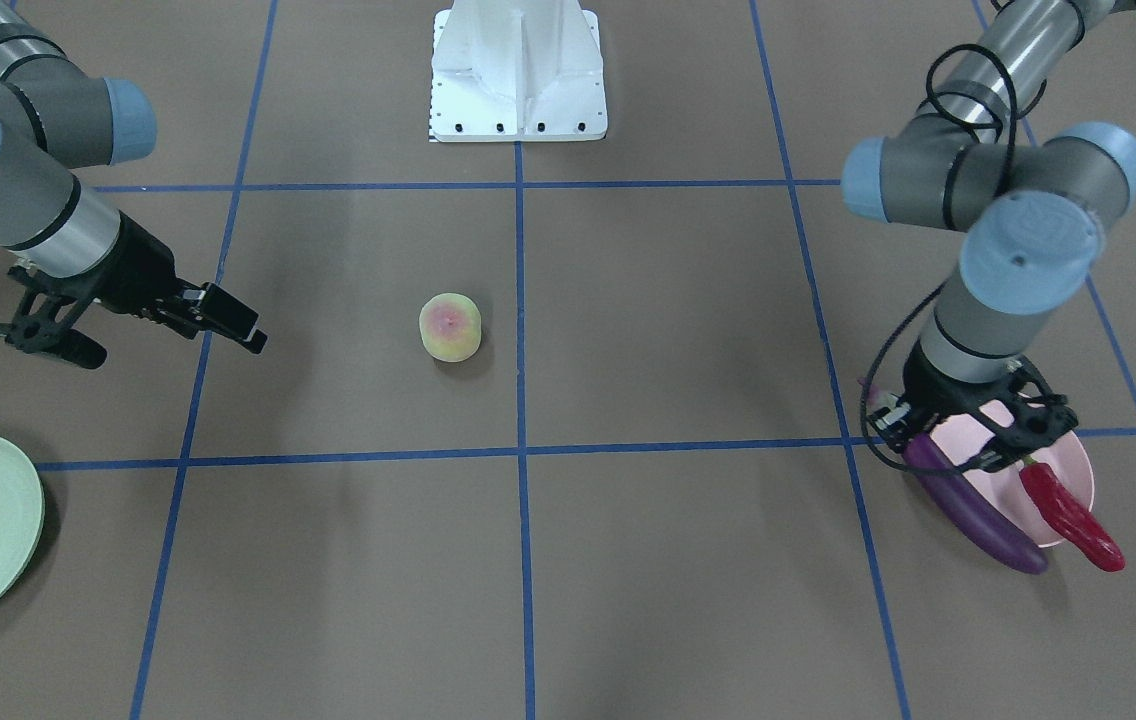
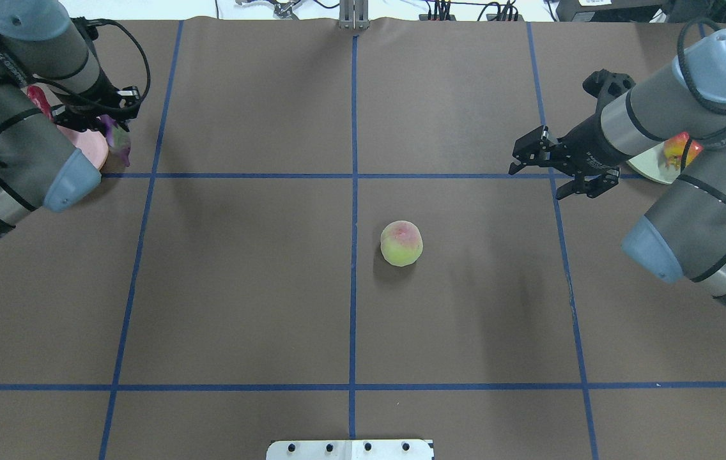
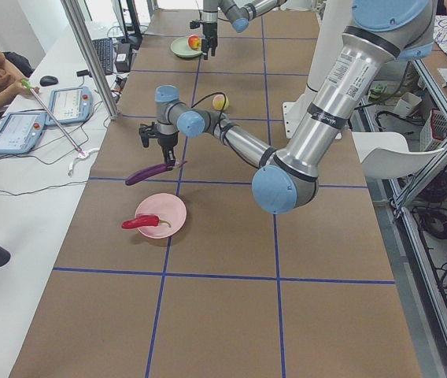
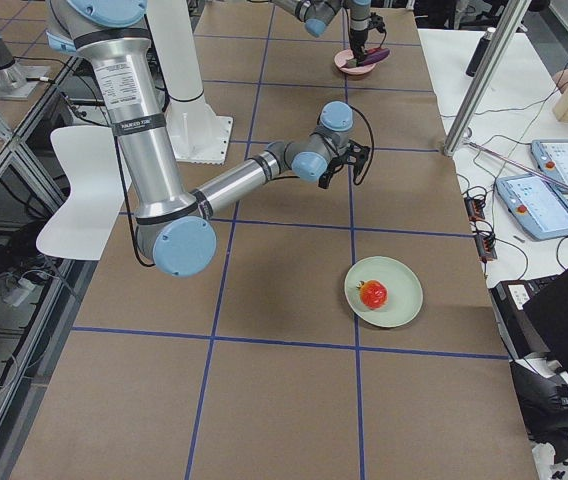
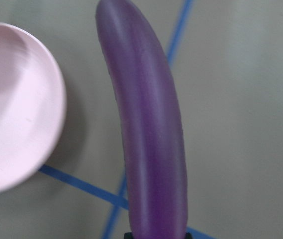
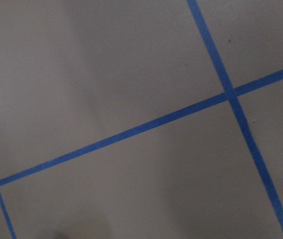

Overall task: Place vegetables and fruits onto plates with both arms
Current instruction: 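Carry eggplant to pink plate with left while right returns toward peach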

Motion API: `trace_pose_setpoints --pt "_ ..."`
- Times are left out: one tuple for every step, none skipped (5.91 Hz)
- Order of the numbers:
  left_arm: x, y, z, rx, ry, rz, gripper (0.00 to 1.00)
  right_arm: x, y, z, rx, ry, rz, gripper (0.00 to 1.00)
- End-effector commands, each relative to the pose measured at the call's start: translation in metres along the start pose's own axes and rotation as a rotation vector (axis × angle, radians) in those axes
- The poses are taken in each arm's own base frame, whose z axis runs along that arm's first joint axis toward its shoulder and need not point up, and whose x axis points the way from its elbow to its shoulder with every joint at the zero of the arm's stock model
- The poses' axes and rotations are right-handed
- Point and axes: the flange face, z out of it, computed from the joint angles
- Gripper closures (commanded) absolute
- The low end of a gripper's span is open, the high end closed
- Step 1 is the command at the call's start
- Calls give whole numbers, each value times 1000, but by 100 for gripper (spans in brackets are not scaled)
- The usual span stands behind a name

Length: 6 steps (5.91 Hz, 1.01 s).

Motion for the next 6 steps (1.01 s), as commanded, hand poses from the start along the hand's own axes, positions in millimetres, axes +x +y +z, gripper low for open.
trace_pose_setpoints --pt "-49 -49 58 7 -28 -16 100 -16 16 10 -15 -6 18 0" --pt "-59 -55 70 11 -26 -13 83 -18 20 14 -16 -4 11 0" --pt "-68 -54 75 7 -30 37 1 -19 21 15 -16 -3 9 0" --pt "-67 -52 71 11 -16 47 0 -19 22 16 -17 -3 9 0" --pt "-60 -51 57 25 7 57 0 -20 26 20 -25 0 6 0" --pt "-55 -47 38 -11 61 61 0 -20 30 24 -28 4 1 0"
